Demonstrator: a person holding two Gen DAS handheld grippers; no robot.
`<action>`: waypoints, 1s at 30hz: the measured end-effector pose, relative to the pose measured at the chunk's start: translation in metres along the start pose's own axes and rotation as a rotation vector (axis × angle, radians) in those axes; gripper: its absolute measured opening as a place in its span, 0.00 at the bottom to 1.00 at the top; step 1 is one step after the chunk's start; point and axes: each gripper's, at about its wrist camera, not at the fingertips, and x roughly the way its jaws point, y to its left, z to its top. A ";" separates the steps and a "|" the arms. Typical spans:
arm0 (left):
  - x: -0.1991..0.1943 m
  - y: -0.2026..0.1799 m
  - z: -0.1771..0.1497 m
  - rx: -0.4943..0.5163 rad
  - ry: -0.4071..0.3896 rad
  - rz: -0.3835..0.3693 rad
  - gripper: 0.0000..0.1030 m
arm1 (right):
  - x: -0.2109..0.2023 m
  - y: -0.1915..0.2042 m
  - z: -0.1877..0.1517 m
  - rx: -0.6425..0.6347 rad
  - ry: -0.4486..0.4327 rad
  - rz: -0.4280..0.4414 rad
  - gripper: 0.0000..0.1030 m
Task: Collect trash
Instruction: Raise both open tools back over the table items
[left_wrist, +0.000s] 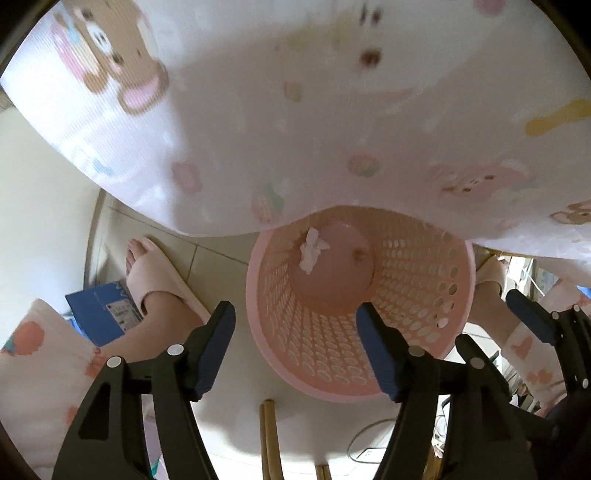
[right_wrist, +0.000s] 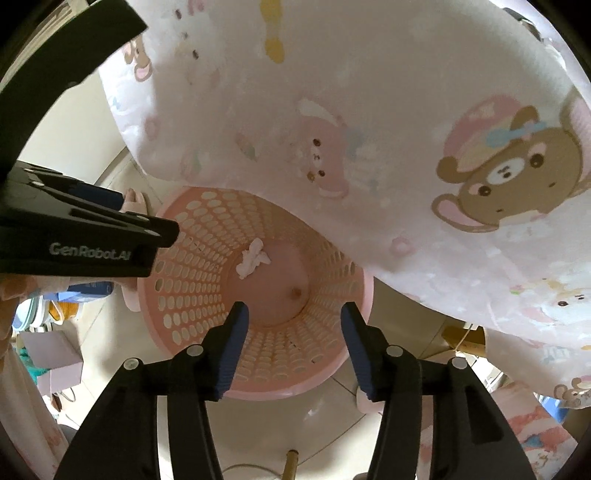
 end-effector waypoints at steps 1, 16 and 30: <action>-0.005 0.000 0.000 0.002 -0.015 -0.002 0.65 | -0.002 -0.001 0.001 0.007 -0.006 0.001 0.54; -0.100 0.000 -0.004 0.057 -0.402 0.094 0.65 | -0.100 -0.018 0.010 0.101 -0.324 -0.045 0.55; -0.196 -0.026 0.004 0.194 -0.670 0.129 0.69 | -0.176 -0.064 0.009 0.197 -0.564 -0.101 0.60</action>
